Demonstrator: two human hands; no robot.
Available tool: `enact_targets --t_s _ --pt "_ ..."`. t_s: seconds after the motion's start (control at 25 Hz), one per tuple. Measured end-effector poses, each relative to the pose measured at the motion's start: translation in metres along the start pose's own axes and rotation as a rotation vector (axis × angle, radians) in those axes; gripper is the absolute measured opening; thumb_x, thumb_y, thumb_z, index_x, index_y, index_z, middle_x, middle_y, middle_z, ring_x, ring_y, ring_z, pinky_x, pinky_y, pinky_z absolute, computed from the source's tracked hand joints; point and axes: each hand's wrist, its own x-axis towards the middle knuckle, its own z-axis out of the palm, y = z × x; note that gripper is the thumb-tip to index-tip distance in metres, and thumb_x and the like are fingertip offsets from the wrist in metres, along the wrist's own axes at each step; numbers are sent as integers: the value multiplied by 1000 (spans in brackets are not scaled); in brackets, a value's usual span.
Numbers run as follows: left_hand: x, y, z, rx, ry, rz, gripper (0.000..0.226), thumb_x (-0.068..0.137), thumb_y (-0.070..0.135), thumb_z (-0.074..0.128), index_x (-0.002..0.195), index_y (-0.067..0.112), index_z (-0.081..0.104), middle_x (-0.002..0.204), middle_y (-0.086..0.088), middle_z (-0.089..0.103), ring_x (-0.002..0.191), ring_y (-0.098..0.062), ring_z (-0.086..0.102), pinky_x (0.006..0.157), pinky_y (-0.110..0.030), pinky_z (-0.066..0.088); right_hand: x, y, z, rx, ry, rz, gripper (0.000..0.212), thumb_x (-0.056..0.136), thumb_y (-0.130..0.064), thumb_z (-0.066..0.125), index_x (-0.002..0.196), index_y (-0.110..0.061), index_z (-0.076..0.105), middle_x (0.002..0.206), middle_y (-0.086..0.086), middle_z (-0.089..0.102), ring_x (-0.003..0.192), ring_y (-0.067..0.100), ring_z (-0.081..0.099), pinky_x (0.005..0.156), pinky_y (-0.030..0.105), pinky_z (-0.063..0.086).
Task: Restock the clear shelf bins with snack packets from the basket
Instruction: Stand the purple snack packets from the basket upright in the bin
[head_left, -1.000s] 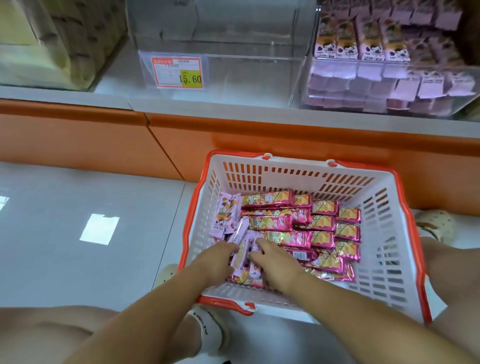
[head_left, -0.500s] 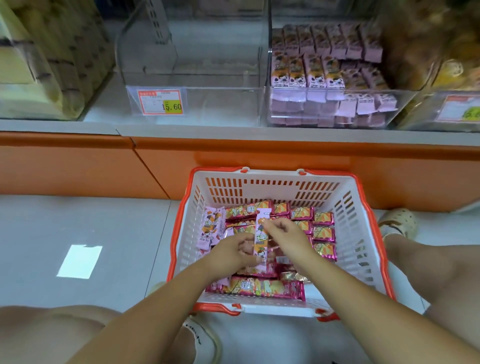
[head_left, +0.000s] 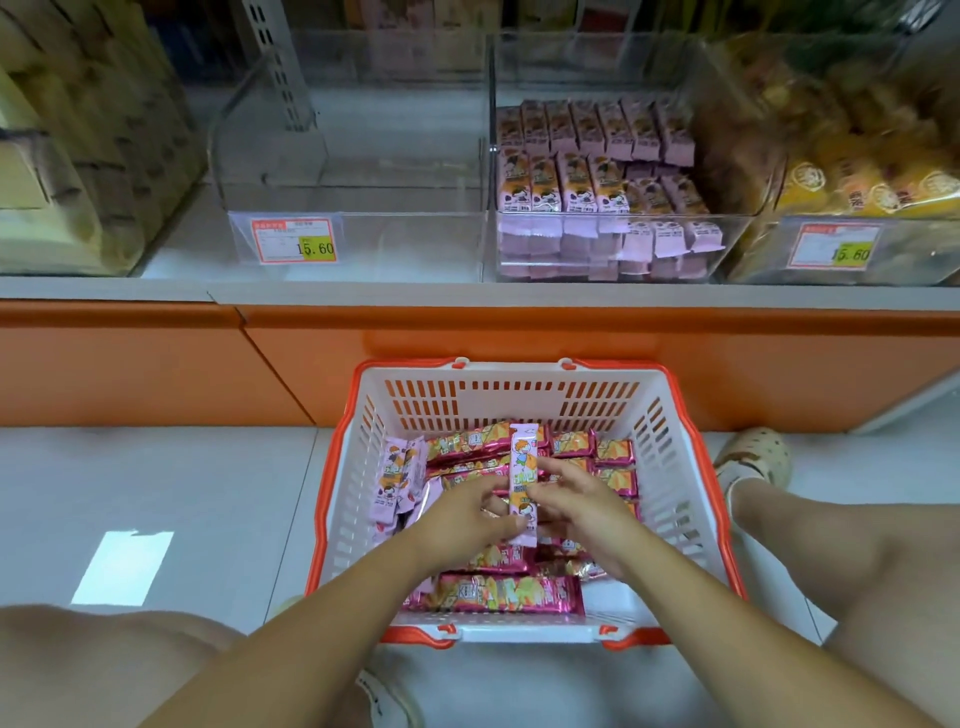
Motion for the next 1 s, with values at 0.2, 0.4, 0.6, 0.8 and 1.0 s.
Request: enact_targets --t_s 0.2,0.4,0.6,0.8,1.0 --pt "0 25 -15 -5 45 86 39 87 33 68 110 59 49 91 0 59 77 -23 58 80 -49 51 -8 -26 5 -57 151 -183 41 90 -17 65 128 -31 57 102 -2 67 95 10 65 92 33 54" --pt "1 107 -68 125 369 379 42 89 38 64 129 40 51 113 19 60 93 5 58 85 -19 50 -34 -123 -8 2 374 -631 44 90 -11 63 116 -45 53 97 -12 67 89 -3 64 72 14 52" --pt "6 174 -131 593 721 609 56 96 42 47 148 33 27 144 26 26 133 10 22 112 -18 18 -42 -235 -61 -216 589 -947 36 91 -14 63 120 -31 52 104 -14 66 95 -2 63 83 16 50" --pt "39 177 -141 691 685 552 69 97 44 42 152 32 2 159 14 1 147 -4 6 120 -33 15 9 -282 -105 -587 690 -618 39 89 -27 67 126 -21 58 109 0 68 96 18 65 88 42 54" --pt "43 169 -146 774 701 569 67 99 43 39 145 41 -9 149 25 -11 145 -1 12 114 -25 18 37 -284 -102 -824 596 -383 35 92 -25 62 124 -11 64 118 8 67 97 22 61 79 30 47"
